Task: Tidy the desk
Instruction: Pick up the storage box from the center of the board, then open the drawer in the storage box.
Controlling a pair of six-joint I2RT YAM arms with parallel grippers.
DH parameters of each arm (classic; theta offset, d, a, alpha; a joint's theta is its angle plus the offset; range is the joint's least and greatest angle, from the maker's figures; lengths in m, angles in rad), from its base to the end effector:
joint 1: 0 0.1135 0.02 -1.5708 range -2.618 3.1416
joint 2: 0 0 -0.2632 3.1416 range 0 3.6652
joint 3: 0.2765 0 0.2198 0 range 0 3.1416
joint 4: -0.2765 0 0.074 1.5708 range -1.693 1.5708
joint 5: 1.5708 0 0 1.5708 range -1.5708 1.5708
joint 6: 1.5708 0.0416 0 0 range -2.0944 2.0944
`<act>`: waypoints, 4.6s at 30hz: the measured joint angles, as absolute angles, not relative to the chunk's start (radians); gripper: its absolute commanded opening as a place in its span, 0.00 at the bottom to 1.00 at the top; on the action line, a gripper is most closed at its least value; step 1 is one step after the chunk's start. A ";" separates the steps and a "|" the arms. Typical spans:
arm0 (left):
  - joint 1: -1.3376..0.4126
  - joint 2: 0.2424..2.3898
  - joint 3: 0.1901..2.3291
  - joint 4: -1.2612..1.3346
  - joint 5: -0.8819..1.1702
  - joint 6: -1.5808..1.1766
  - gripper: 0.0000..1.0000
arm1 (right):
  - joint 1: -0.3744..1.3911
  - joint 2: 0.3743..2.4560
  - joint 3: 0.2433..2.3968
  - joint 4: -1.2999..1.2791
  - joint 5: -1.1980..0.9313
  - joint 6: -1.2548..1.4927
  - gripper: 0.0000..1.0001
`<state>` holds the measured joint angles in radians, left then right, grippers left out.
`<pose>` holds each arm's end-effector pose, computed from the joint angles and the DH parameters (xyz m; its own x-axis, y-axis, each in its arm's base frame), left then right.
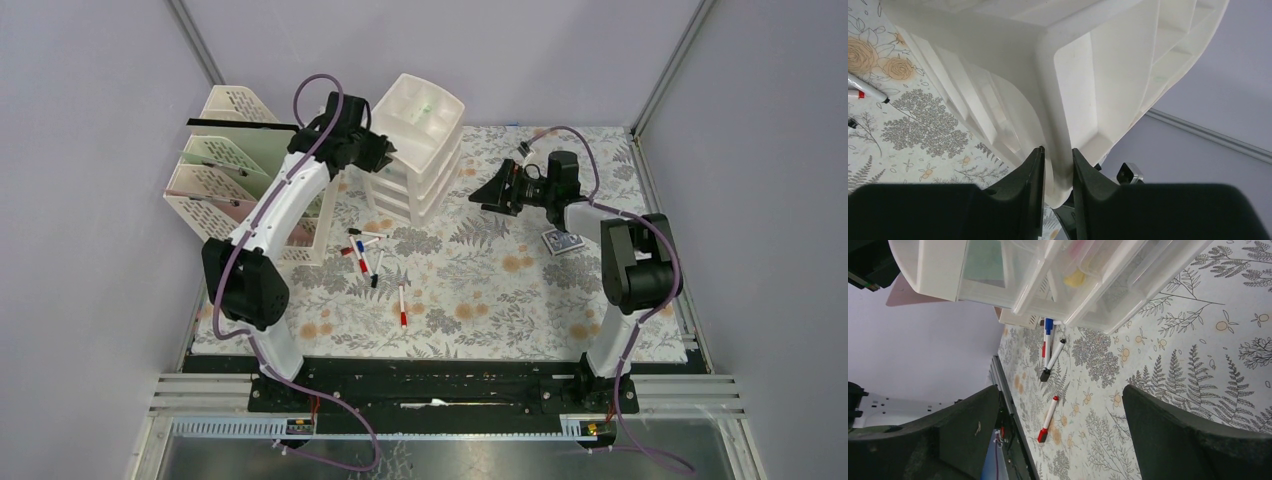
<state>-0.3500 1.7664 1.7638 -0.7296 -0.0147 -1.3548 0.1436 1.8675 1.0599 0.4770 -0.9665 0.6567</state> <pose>0.3466 -0.1259 0.3539 -0.4595 -0.8720 -0.1690 -0.5421 0.4260 -0.7243 0.3700 0.0881 0.2222 -0.7744 0.2385 -0.5860 -0.4784 0.3855 0.7890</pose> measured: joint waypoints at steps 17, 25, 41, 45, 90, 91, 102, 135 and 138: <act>-0.330 1.407 1.530 -0.361 0.140 -0.926 0.99 | 0.143 1.790 1.106 0.241 -0.967 0.363 1.00; -0.328 1.520 1.711 -0.352 0.336 -0.766 0.99 | 0.143 1.789 1.125 0.202 -0.967 0.318 1.00; -0.481 1.913 2.141 -0.739 0.236 -0.446 0.68 | 0.143 1.789 1.125 0.191 -0.967 0.310 1.00; -0.506 1.975 2.189 -0.800 0.162 -0.382 0.60 | 0.143 1.789 1.125 0.190 -0.967 0.308 1.00; -0.582 2.104 2.239 -0.815 -0.046 -0.261 0.00 | 0.110 1.789 1.125 0.305 -1.016 0.474 1.00; -0.576 2.087 2.223 -0.807 -0.030 -0.274 0.00 | 0.109 1.791 1.124 0.336 -1.016 0.506 1.00; -0.531 1.908 2.037 -0.707 0.125 -0.399 0.00 | 0.098 1.842 1.091 0.560 -0.975 0.812 1.00; -0.469 1.832 1.849 -0.517 0.279 -0.488 0.00 | 0.141 2.120 1.137 0.908 -0.989 1.221 0.66; -0.469 1.830 1.844 -0.513 0.286 -0.492 0.00 | 0.150 2.141 1.143 0.931 -0.989 1.245 0.66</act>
